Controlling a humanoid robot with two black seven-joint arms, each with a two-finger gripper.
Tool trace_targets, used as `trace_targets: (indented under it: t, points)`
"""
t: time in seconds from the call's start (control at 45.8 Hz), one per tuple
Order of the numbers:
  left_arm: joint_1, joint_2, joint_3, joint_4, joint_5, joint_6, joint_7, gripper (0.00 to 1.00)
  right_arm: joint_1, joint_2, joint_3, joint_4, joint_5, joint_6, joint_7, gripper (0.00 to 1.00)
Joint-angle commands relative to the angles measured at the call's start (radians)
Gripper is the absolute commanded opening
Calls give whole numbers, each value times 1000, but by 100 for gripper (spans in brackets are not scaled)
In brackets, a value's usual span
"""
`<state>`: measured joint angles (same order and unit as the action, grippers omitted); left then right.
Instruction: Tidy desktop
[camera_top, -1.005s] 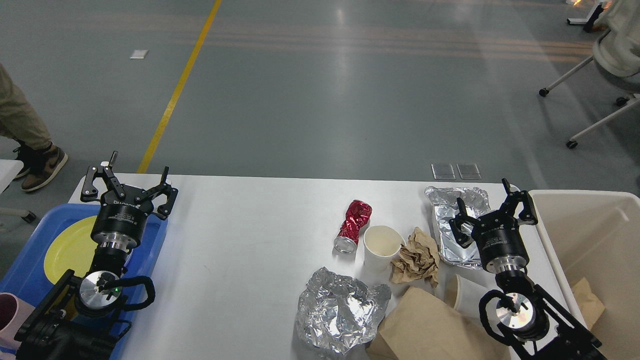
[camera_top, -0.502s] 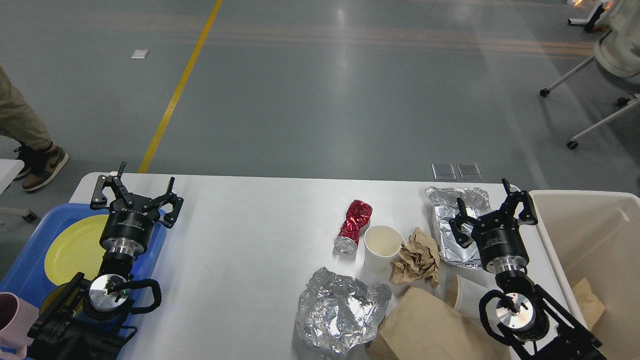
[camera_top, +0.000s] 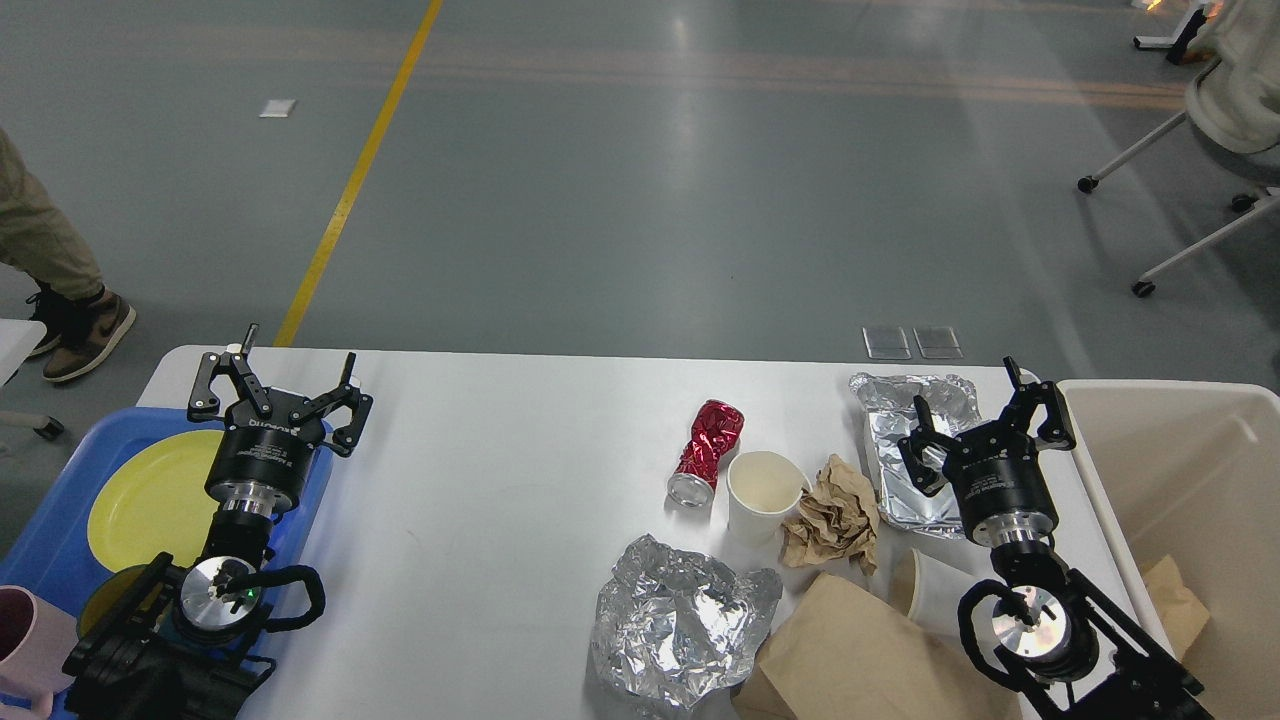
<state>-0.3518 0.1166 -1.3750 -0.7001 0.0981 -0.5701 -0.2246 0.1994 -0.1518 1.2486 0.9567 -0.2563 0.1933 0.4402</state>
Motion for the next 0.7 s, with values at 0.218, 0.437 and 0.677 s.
trace_targets:
  t: [0.218,0.437,0.677]
  points:
    - [1,0,2,11,-18,-47,25,96,2,0,0,1,0,0,0,100]
    - [4,0,2,13,-18,-54,27,96,0,0,0,1,0,0,0,100]
    - [4,0,2,13,-18,-54,27,96,0,0,0,1,2,0,0,100]
